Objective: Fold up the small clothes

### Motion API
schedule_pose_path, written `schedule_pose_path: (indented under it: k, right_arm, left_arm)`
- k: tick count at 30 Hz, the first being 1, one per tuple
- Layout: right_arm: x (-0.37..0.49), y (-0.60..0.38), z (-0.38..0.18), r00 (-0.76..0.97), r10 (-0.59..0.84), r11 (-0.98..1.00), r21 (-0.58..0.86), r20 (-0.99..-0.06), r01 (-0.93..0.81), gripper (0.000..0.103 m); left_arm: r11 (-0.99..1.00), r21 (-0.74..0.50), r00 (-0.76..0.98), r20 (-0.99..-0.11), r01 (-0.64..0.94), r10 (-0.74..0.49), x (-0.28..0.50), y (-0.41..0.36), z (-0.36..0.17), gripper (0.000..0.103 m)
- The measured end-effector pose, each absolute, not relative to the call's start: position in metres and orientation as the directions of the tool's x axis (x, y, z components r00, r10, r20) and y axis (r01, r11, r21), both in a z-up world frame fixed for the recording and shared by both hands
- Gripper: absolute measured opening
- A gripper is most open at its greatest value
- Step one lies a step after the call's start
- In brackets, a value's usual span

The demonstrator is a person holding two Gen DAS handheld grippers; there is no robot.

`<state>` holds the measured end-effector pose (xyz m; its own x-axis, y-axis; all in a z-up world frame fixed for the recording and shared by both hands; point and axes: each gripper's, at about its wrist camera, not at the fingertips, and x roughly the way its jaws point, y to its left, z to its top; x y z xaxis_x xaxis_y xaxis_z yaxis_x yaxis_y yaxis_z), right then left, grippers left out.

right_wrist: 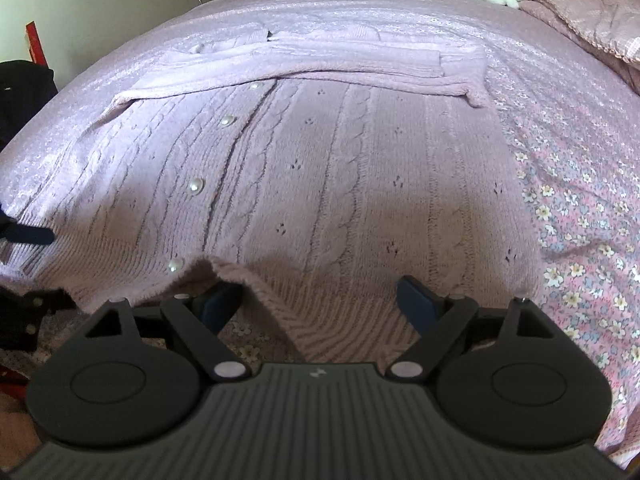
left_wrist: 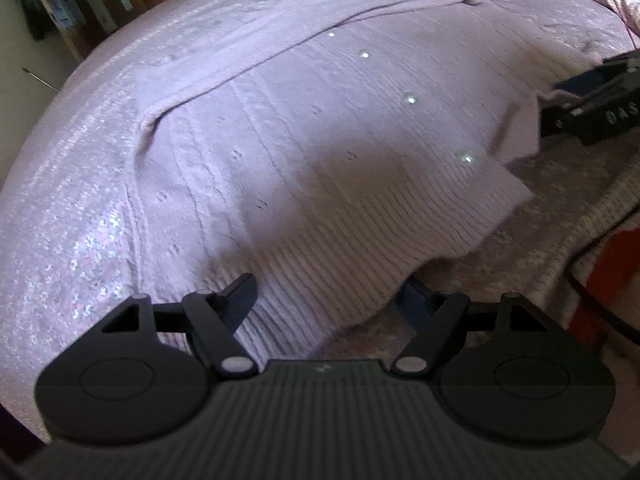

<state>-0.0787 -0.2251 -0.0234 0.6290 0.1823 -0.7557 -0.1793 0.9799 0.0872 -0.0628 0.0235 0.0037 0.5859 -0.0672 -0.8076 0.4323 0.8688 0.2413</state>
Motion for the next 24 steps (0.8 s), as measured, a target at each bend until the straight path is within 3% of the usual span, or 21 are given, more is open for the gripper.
schedule_pose_path:
  k: [7,9,12,14,17,19,24]
  right_arm:
    - [-0.087,-0.215,-0.024,0.629,0.165,0.974,0.025,-0.76,-0.226,0.086]
    - [-0.091,-0.21,-0.024,0.631,0.16,0.97,0.004,-0.759,-0.242,0.077]
    - [-0.093,-0.208,-0.023,0.633,0.164,0.967,-0.005,-0.757,-0.256,0.058]
    - [-0.094,-0.207,-0.022,0.627,0.179,0.964,0.006,-0.758,-0.267,0.044]
    - [-0.095,-0.207,-0.02,0.624,0.202,0.959,0.024,-0.755,-0.282,0.021]
    - [-0.097,-0.207,-0.016,0.633,0.219,0.957,0.037,-0.742,-0.287,0.011]
    - [-0.098,-0.208,0.004,0.708,0.216,0.963,0.027,-0.673,-0.268,0.007]
  left_arm:
    - [0.876,0.253,0.623,-0.779,0.41,-0.066,-0.061,0.024,0.0,0.078]
    - [0.877,0.255,0.631,-0.772,0.407,-0.069,-0.062,0.024,-0.001,0.077]
    - [0.883,0.236,0.641,-0.763,0.405,-0.09,-0.062,0.026,0.0,0.062]
    - [0.886,0.223,0.643,-0.759,0.406,-0.104,-0.063,0.027,0.001,0.036]
    - [0.893,0.192,0.645,-0.752,0.407,-0.133,-0.067,0.029,0.006,0.014]
    - [0.899,0.165,0.653,-0.741,0.405,-0.158,-0.067,0.031,0.011,0.01]
    - [0.913,0.133,0.698,-0.689,0.385,-0.193,-0.066,0.034,0.031,0.008]
